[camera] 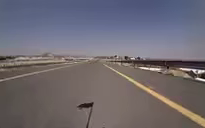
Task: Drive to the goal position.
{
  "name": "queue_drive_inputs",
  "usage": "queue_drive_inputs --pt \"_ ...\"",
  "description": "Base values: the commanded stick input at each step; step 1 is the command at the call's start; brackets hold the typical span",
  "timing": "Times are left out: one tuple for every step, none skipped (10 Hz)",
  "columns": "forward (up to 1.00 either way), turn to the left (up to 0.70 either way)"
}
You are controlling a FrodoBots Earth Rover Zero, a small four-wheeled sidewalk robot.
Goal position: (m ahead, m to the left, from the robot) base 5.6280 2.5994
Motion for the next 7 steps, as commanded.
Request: queue_drive_inputs --pt "1.0 -0.01" --pt "1.0 -0.01" --pt "1.0 -0.01" --pt "1.0 -0.01" --pt "1.0 -0.01" --pt "1.0 -0.01" --pt "1.0 -0.01"
